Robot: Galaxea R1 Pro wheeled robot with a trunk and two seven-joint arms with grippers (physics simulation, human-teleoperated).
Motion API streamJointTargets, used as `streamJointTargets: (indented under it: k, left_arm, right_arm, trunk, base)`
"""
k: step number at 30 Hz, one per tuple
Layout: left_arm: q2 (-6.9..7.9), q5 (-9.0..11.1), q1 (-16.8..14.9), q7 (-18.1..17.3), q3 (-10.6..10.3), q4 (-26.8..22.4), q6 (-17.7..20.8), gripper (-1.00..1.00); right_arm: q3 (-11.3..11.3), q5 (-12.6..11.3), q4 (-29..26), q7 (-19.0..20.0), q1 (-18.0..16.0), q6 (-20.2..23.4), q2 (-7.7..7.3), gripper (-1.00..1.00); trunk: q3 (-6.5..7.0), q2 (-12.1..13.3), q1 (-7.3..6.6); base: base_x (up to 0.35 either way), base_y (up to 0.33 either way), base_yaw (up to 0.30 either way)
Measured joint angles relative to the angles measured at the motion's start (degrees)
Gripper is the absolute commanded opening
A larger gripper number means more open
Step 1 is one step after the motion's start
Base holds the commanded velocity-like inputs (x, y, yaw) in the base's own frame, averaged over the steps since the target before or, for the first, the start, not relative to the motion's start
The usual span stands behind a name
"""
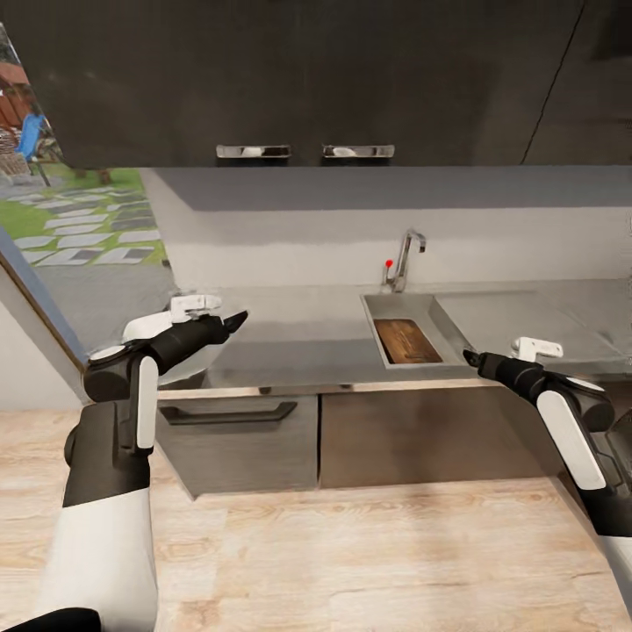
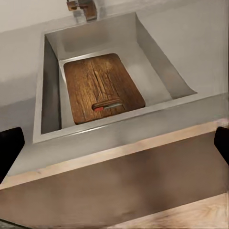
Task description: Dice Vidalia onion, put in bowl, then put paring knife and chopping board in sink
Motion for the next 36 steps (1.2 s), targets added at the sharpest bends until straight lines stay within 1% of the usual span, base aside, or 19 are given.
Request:
streamJointTargets:
  k: [5,7,9,11,12,13,14,15,16,17,20,21,22,23,24,26,29,31,36]
  left_arm:
    - [-0.02,-0.05,7.48,0.0,0.02,3.63,-0.66,1.0]
    - [-0.01,0.0,10.37,0.82,0.05,8.04,-4.04,1.0]
    - [0.1,-0.06,13.71,2.04,0.21,15.86,-14.0,1.0]
    - [0.27,0.02,14.89,2.41,0.8,22.27,-19.38,1.0]
    - [1.01,-0.06,15.35,2.66,1.93,28.8,-23.49,1.0]
    - [1.25,0.05,15.43,2.69,2.31,30.97,-24.52,1.0]
    - [2.86,-0.02,15.59,2.89,3.41,38.96,-29.01,1.0]
    - [3.31,0.03,15.64,3.01,3.55,42.6,-30.11,1.0]
    - [5.36,0.17,15.62,4.16,3.92,50.88,-34.8,1.0]
    - [6.58,-0.05,15.75,5.31,3.85,58.59,-37.87,1.0]
    - [9.38,0.03,15.68,9.1,3.85,70.69,-43.85,1.0]
    - [11.48,0.13,15.65,14.4,3.95,76.68,-46.17,1.0]
    - [12.15,0.09,15.96,16.06,3.73,85.09,-46.53,1.0]
    - [12.42,0.16,16.08,16.74,3.79,86.38,-46.63,1.0]
    - [13.57,0.22,18.37,18.63,3.88,88.49,-46.85,1.0]
    - [14.54,0.18,25.59,19.39,3.7,89.31,-46.92,1.0]
    - [15.33,0.19,29.5,19.62,3.71,89.53,-46.94,1.0]
    - [15.73,0.18,34.98,19.73,3.67,89.64,-46.87,1.0]
    - [15.44,0.18,40.89,20.6,3.59,89.79,-43.61,1.0]
  right_arm:
    - [0.4,0.37,0.96,-0.03,5.68,-0.14,0.04,1.0]
    - [0.75,0.9,3.58,-0.21,8.4,-0.7,0.05,1.0]
    - [2.02,1.25,10.05,-0.27,10.44,-5.03,0.06,1.0]
    - [3.72,1.29,15.97,-0.23,10.86,-9.42,0.07,1.0]
    - [7.38,1.2,23.47,-0.16,11.04,-14.24,0.12,1.0]
    - [8.9,1.28,26.25,-0.13,11.08,-15.67,0.13,1.0]
    - [16.42,1.17,34.13,-0.14,11.13,-23.59,0.26,1.0]
    - [19.3,1.16,37.84,-0.2,11.16,-25.54,0.2,1.0]
    - [25.82,0.96,44.29,-0.29,11.23,-31.68,0.31,1.0]
    - [28.67,0.88,48.12,-0.3,11.21,-34.11,0.4,1.0]
    - [32.0,0.57,57.14,-0.28,11.18,-37.28,1.43,1.0]
    - [33.25,0.5,62.89,-0.02,11.17,-38.55,4.61,1.0]
    - [33.45,0.56,70.65,0.16,11.13,-39.19,6.11,1.0]
    - [33.27,0.54,79.5,0.22,11.15,-39.69,6.71,1.0]
    - [33.35,0.55,85.47,0.59,11.51,-42.68,8.54,1.0]
    - [33.54,0.49,87.8,0.85,13.71,-44.46,9.28,1.0]
    - [33.63,0.47,88.45,0.94,16.92,-45.16,9.49,1.0]
    - [33.61,0.43,88.78,1.04,21.48,-45.52,9.58,1.0]
    - [33.61,0.43,88.88,1.3,28.95,-45.96,10.01,1.0]
  trunk:
    - [0.46,0.01,0.0]
    - [0.65,0.01,0.01]
    - [0.82,0.02,0.01]
    - [1.01,0.01,0.0]
    - [1.1,0.0,-0.02]
    - [1.2,0.03,0.01]
    - [1.29,-0.01,-0.05]
    - [1.38,0.03,0.03]
    - [1.48,-0.01,-0.01]
    - [1.55,0.03,0.01]
    - [1.83,0.01,0.0]
    - [1.95,-0.02,0.0]
    - [2.02,0.0,0.01]
    - [2.11,-0.01,0.0]
    - [2.21,-0.01,0.01]
    - [2.38,0.0,0.0]
    - [2.67,-0.02,0.0]
    - [2.84,-0.01,-0.06]
    - [3.31,-0.02,0.0]
  base:
    - [-0.001,0.0,-0.076]
    - [0.0,0.0,-0.076]
    - [0.0,0.0,-0.077]
    - [0.0,0.0,-0.078]
    - [0.0,0.0,-0.078]
    - [0.0,0.0,-0.063]
    - [0.0,0.0,-0.05]
    - [0.0,0.0,-0.02]
    - [0.0,0.0,-0.013]
    - [0.0,0.0,-0.008]
    - [0.0,0.0,-0.004]
    - [0.0,0.0,0.0]
    - [0.0,0.0,0.0]
    - [0.0,0.0,0.0]
    - [0.0,0.0,0.0]
    - [0.0,0.0,0.0]
    - [0.0,0.0,0.0]
    - [0.0,0.0,0.0]
    - [0.0,0.0,0.0]
